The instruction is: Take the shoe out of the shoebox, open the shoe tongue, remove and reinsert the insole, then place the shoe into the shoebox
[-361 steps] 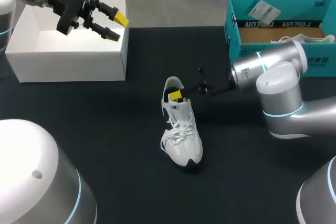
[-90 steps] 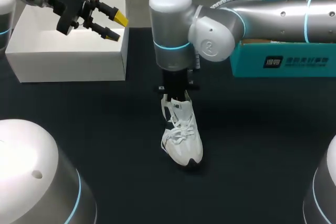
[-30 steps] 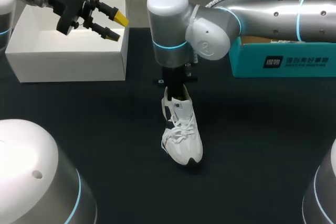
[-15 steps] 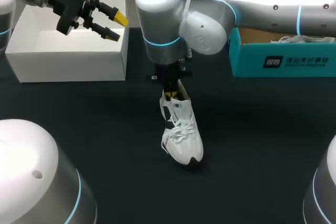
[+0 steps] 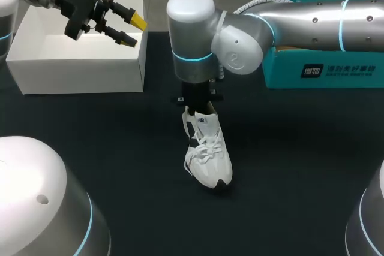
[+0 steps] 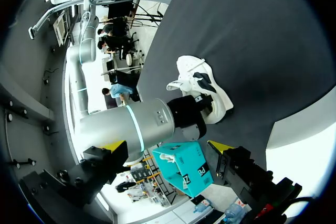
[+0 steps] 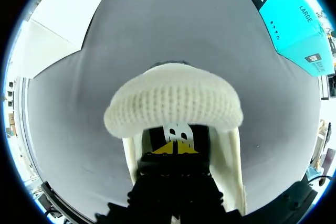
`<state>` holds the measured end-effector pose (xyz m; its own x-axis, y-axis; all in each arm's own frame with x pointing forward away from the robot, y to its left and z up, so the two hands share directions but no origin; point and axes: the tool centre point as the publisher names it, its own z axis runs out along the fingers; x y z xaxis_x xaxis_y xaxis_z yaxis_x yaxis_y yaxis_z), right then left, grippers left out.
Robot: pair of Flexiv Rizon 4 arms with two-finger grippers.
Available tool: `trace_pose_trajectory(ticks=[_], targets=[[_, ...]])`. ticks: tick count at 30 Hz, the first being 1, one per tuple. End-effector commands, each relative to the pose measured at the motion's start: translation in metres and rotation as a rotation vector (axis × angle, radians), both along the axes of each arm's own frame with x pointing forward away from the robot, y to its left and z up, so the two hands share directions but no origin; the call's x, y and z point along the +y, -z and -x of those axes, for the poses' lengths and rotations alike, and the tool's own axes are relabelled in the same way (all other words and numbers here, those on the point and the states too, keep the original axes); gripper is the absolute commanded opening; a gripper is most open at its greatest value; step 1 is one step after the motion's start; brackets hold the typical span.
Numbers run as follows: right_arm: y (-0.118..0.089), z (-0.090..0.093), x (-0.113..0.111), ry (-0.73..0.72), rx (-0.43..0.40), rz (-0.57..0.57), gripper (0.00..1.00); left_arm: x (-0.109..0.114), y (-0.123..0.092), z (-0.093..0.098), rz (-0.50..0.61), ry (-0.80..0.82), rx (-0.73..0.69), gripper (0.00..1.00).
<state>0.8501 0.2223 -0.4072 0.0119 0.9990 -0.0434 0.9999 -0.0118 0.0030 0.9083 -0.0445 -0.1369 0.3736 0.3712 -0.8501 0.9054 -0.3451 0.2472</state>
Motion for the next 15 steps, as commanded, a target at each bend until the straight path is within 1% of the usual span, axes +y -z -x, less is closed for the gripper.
trace_pose_trajectory(ticks=[1,6,10,15], targets=[[0.003,-0.001,0.0,-0.004,0.006,0.003,0.0,0.001,0.0,0.001,-0.002,0.0,-0.001,1.0],[-0.022,0.001,0.0,-0.02,-0.007,0.012,0.0,0.001,0.0,0.001,-0.002,0.0,-0.001,1.0],[-0.041,0.003,-0.002,-0.012,0.086,-0.005,0.0,0.001,0.0,0.001,-0.002,0.0,-0.001,1.0],[-0.058,0.005,-0.002,-0.021,0.149,0.017,0.0,0.001,0.0,0.001,-0.002,0.0,-0.001,1.0]])
